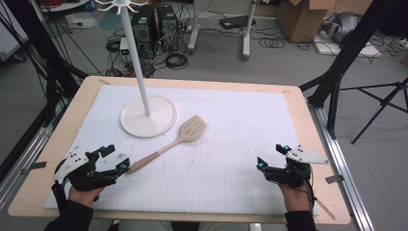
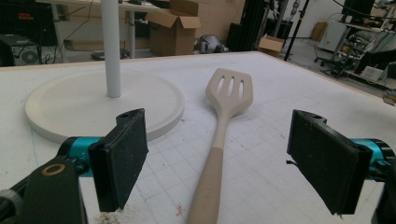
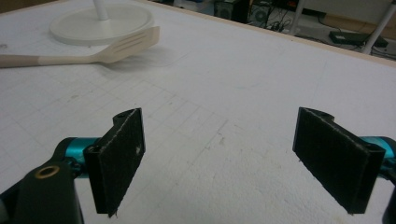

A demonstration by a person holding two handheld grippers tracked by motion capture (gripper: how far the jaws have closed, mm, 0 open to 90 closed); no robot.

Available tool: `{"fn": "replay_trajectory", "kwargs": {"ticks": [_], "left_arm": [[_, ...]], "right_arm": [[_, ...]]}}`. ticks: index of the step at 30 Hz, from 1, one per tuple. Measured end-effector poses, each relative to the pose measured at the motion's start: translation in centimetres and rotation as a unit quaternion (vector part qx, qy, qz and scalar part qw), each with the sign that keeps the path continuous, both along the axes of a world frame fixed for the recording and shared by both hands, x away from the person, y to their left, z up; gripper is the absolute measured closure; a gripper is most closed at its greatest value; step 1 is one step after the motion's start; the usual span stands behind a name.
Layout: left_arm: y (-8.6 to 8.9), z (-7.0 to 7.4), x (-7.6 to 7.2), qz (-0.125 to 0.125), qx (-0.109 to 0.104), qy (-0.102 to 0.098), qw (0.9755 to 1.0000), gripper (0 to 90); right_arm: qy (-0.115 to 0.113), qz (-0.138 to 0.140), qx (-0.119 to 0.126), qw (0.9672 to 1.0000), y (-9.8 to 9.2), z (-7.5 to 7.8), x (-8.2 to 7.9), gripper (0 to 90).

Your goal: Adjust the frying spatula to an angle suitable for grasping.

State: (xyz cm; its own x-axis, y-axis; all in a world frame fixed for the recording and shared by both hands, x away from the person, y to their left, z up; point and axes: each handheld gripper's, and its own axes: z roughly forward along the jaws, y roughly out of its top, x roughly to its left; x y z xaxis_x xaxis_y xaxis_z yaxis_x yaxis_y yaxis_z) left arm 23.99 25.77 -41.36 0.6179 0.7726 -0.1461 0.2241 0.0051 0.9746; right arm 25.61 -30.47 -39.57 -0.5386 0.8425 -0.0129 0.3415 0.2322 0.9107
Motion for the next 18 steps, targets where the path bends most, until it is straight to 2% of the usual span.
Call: {"fn": "replay_trajectory", "kwargs": {"ticks": [3,10,13,16,18], "left_arm": [[-0.3,-0.2,0.4,0.0,0.007,0.014,0.9999,19.5],[-0.9,-0.2,0.6,0.0,0.019,0.023,0.9996,18.8],[-1.2,-0.4,0.8,-0.012,0.024,0.031,0.9992,20.2],[-1.4,-0.5,0.8,-0.024,0.045,0.043,0.9978,22.1],[-1.6,-0.7,1.1,-0.032,0.048,0.052,0.997,24.5]], "right_arm": [[0.002,0.0,0.002,1.0,-0.2,-0.1,0.1,15.9],[0.004,0.003,-0.003,1.0,-0.4,-0.1,-0.1,15.9],[0.008,0.002,-0.009,0.9999,-0.2,-0.1,-0.3,15.9],[0.007,0.005,-0.014,0.9999,0.2,-0.1,-0.2,15.9],[0.008,0.006,-0.018,0.9998,0.4,-0.1,-0.2,15.9]]}}
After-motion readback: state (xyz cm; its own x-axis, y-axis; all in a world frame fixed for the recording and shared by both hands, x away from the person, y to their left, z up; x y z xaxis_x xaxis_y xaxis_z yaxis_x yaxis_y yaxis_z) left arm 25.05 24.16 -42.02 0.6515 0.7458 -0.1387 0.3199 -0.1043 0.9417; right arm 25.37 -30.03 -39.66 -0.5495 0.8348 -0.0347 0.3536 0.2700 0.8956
